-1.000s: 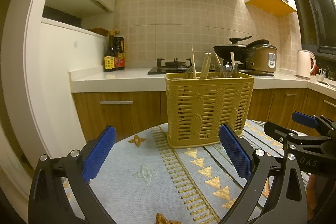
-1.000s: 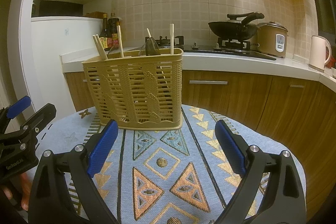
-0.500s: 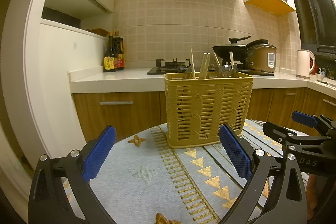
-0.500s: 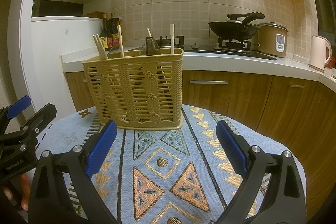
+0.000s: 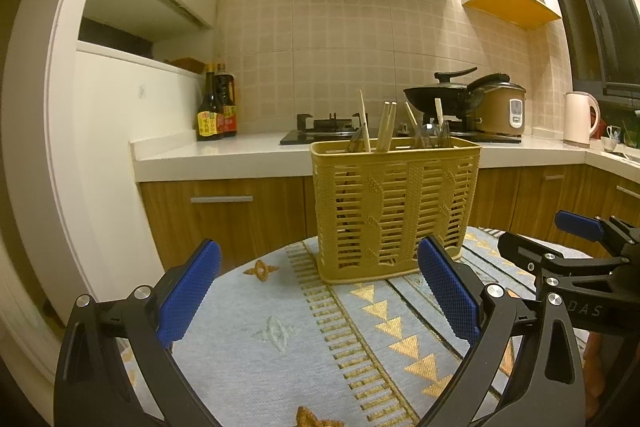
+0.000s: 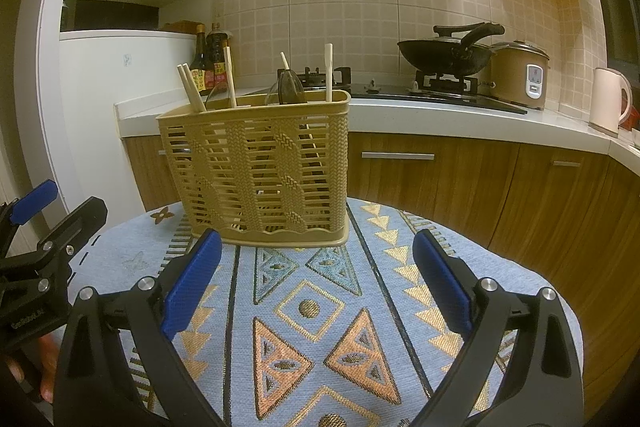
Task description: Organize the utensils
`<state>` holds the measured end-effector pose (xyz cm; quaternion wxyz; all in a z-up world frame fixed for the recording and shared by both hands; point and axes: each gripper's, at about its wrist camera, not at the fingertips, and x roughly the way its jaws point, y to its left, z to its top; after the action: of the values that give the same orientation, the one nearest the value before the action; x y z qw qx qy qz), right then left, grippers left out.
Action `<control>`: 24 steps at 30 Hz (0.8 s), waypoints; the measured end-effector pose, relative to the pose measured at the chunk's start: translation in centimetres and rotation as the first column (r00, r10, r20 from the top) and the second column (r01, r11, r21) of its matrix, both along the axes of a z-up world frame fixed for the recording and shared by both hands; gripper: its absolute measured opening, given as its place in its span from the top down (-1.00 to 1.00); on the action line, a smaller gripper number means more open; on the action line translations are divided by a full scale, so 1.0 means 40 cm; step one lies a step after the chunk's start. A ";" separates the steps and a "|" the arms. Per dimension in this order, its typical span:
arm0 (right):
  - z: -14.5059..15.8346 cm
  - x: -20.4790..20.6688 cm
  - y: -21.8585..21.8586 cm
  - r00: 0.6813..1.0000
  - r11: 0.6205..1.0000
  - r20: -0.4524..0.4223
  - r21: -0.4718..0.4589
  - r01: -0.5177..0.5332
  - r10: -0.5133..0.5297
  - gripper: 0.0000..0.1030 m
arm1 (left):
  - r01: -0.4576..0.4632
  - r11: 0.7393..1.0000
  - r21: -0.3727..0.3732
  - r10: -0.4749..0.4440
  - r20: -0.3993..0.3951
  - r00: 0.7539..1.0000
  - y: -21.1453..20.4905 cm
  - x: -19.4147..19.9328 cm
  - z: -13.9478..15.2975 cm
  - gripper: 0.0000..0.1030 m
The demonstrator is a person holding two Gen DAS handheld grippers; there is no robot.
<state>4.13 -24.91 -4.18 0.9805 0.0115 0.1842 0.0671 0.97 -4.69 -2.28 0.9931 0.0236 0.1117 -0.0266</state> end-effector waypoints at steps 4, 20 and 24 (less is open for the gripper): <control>0.000 0.000 0.001 1.000 1.000 0.000 0.000 0.000 0.000 -0.78 | 0.000 1.000 -0.003 0.000 -0.002 1.000 0.001 0.001 0.001 -0.85; -0.002 -0.001 0.002 1.000 1.000 -0.001 -0.002 -0.001 0.001 -0.79 | 0.012 0.997 -0.071 -0.015 -0.039 0.999 0.031 0.017 0.002 -0.86; 0.001 -0.004 -0.004 1.000 1.000 0.005 0.011 0.000 0.000 -0.79 | 0.002 0.997 -0.079 -0.005 -0.036 0.999 0.037 0.019 0.003 -0.86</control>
<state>3.96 -25.07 -4.15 0.9809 0.0167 0.1813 0.0682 1.73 -3.19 -2.14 0.9910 -0.0157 0.1287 -0.0333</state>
